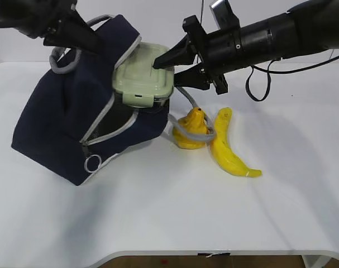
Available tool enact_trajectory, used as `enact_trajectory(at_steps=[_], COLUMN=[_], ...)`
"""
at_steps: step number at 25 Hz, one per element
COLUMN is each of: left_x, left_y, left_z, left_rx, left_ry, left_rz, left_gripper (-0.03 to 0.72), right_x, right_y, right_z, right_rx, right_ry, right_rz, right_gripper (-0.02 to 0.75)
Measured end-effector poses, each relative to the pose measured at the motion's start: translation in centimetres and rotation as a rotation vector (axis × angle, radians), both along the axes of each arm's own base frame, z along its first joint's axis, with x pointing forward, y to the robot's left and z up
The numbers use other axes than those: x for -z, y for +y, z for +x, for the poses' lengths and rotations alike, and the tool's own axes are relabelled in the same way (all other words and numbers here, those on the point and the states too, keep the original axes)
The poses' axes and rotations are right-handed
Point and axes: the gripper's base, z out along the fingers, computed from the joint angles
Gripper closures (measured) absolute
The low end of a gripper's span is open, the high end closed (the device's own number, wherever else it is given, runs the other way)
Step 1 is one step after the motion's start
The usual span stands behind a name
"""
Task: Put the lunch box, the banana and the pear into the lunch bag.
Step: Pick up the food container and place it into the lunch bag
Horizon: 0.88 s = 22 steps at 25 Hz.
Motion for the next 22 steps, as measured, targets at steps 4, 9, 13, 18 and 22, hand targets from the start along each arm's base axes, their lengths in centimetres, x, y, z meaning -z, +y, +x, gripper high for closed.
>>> enact_trajectory(at_steps=[4,9,13,18,22], left_x=[-0.1,-0.5,-0.9,-0.2,1.1], left_y=[-0.7,-1.2,-1.4,-1.7,-2.0], left_z=[0.1,0.1,0.2,0.8,1.7], left_rx=[-0.013,-0.007,-0.004,-0.015,-0.02], left_ry=[-0.014,-0.027,-0.048,-0.03,0.001], left_rz=[-0.028,-0.089,-0.134,-0.159,-0.187], left_gripper=[0.676,0.676,0.676,0.676,0.676], right_x=[0.1,-0.3,-0.8,-0.5,1.0], right_y=[0.2,2.0,2.9,2.7,2.8], right_z=[0.1,-0.5,-0.5,0.3,1.1], right_rx=[0.013,-0.022,-0.032,0.029,0.044], right_ry=[-0.005,-0.028,-0.077,-0.14,-0.124], right_rz=[-0.006,0.0,-0.009,-0.084,-0.102], right_gripper=[0.372,0.372,0.372,0.372,0.372])
